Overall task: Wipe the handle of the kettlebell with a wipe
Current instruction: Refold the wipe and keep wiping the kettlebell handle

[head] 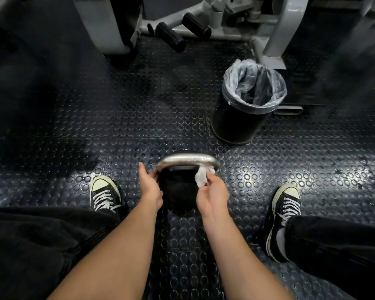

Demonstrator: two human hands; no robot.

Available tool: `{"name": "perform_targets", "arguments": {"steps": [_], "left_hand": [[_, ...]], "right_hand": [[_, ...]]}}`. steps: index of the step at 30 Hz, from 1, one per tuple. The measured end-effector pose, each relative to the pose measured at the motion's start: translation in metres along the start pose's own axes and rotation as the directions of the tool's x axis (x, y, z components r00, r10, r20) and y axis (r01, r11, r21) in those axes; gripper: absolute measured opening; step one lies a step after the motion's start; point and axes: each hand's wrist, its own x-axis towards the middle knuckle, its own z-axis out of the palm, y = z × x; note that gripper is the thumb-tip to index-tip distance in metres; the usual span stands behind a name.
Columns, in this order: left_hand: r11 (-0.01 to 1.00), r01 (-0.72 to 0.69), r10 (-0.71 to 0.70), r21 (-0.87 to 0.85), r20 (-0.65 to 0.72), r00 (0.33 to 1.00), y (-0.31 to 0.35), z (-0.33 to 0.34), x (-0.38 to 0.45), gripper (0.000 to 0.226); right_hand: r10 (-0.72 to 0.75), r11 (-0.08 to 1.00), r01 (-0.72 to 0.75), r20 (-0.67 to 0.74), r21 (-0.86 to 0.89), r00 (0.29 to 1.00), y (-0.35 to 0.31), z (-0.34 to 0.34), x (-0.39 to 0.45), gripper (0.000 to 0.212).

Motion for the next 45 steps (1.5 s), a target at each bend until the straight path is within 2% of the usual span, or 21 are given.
{"name": "perform_targets", "arguments": {"steps": [2, 8, 13, 16, 22, 26, 29, 32, 34, 37, 40, 45], "left_hand": [[1.0, 0.007, -0.007, 0.002, 0.01, 1.0, -0.001, 0.0, 0.002, 0.078], [1.0, 0.011, -0.011, -0.002, 0.013, 1.0, -0.002, -0.001, 0.004, 0.079], [1.0, 0.011, -0.011, 0.002, 0.018, 1.0, -0.002, -0.001, 0.005, 0.076], [1.0, 0.001, -0.001, 0.006, 0.021, 1.0, -0.002, -0.001, 0.004, 0.08], [1.0, -0.012, 0.012, 0.009, 0.018, 1.0, -0.002, 0.002, 0.003, 0.078], [1.0, 0.004, -0.004, 0.012, 0.017, 1.0, -0.001, 0.001, 0.003, 0.08], [1.0, 0.011, -0.012, 0.016, 0.015, 1.0, -0.002, 0.0, 0.003, 0.08], [1.0, 0.0, -0.001, 0.028, 0.022, 1.0, -0.002, -0.001, 0.004, 0.081], [1.0, 0.002, -0.003, 0.02, 0.019, 1.0, -0.002, -0.001, 0.004, 0.082], [1.0, 0.009, -0.009, 0.028, 0.007, 1.0, 0.0, -0.001, 0.002, 0.082], [1.0, 0.006, -0.006, 0.017, 0.006, 1.0, 0.0, 0.0, 0.0, 0.08], [1.0, 0.011, -0.011, 0.0, 0.012, 1.0, 0.0, 0.0, 0.002, 0.078]], "right_hand": [[-0.006, 1.0, 0.005, -0.028, -0.022, 1.0, 0.0, -0.006, 0.001, 0.015], [-0.027, 1.0, 0.027, 0.012, 0.002, 1.0, 0.008, 0.0, 0.0, 0.008], [-0.02, 0.999, 0.019, -0.027, -0.035, 0.999, 0.004, -0.009, 0.012, 0.011], [0.0, 1.0, -0.001, 0.032, 0.022, 0.999, 0.008, -0.001, 0.014, 0.009], [0.039, 0.998, -0.04, 0.033, 0.048, 0.999, 0.007, -0.004, 0.013, 0.023], [0.016, 1.0, -0.015, 0.05, -0.013, 0.999, 0.011, -0.009, 0.02, 0.03], [-0.02, 0.999, 0.021, 0.037, -0.031, 0.999, 0.01, -0.011, 0.02, 0.026], [-0.019, 0.994, 0.018, -0.012, -0.109, 1.0, 0.012, -0.016, 0.016, 0.007], [-0.014, 0.988, 0.008, -0.036, -0.151, 0.999, 0.008, -0.014, 0.018, 0.008], [0.0, 0.997, 0.0, 0.009, -0.078, 1.0, 0.001, -0.007, 0.015, 0.006], [0.016, 1.0, -0.016, 0.065, 0.008, 0.998, 0.007, -0.007, 0.006, 0.018], [0.01, 0.999, -0.015, 0.123, 0.039, 0.992, 0.001, 0.001, 0.002, 0.028]]}}
